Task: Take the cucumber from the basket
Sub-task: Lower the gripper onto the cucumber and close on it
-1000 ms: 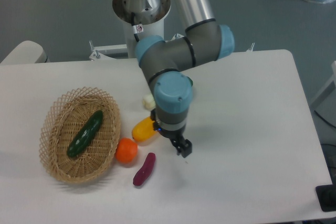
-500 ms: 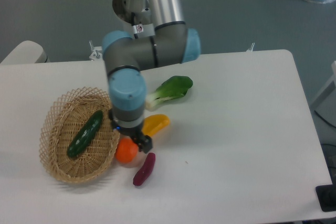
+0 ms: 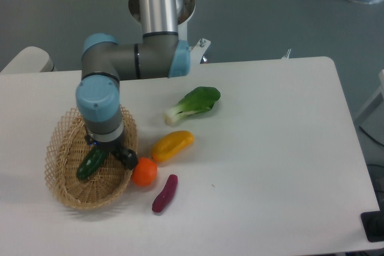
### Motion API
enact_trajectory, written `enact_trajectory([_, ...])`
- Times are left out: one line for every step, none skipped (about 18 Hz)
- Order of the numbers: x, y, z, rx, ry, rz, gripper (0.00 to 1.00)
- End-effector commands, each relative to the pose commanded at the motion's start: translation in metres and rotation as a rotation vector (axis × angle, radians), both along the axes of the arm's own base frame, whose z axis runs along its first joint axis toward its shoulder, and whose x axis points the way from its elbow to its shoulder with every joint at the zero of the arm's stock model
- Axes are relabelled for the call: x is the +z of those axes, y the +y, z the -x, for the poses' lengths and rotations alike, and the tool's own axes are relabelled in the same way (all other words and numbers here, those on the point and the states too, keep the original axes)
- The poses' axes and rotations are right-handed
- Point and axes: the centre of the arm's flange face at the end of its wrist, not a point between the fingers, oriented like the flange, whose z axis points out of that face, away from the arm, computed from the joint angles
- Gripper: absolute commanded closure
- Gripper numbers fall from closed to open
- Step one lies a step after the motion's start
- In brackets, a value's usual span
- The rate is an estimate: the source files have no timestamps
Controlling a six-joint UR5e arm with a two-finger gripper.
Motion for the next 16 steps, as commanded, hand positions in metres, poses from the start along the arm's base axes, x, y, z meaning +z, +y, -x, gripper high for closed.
enact_trajectory([-0.001, 0.001, -0.007, 0.000, 0.000, 0.001, 0.00])
enact_trajectory([-0.001, 0.004, -0.014, 0.014, 0.003, -0.006, 0.00])
enact_trajectory([-0.004, 0.006, -0.021, 0.030, 0.007, -0.011, 0.00])
enact_trajectory([-0.007, 0.007, -0.024, 0.041, 0.011, -0.017, 0.00])
enact_trajectory([-0.013, 0.008, -0.025, 0.043, 0.013, -0.019, 0.00])
enact_trajectory([-0.015, 0.008, -0.025, 0.043, 0.027, -0.020, 0.00])
enact_trajectory([-0.023, 0.008, -0.025, 0.048, 0.048, -0.003, 0.00])
enact_trajectory([-0.028, 0.010, -0.029, 0.060, 0.069, -0.001, 0.00])
enact_trajectory([-0.033, 0.012, -0.030, 0.076, 0.089, -0.002, 0.00])
enact_trajectory([-0.035, 0.013, -0.030, 0.081, 0.097, -0.002, 0.00])
enact_trajectory([-0.034, 0.013, -0.030, 0.083, 0.097, -0.002, 0.02])
enact_trajectory([-0.034, 0.013, -0.030, 0.084, 0.097, -0.002, 0.13])
enact_trajectory([-0.033, 0.013, -0.029, 0.093, 0.099, -0.003, 0.29])
enact_trajectory([-0.032, 0.014, -0.029, 0.109, 0.098, -0.005, 0.47])
enact_trajectory([-0.031, 0.015, -0.029, 0.120, 0.098, -0.007, 0.66])
enact_trajectory([-0.030, 0.016, -0.029, 0.121, 0.099, -0.010, 0.81])
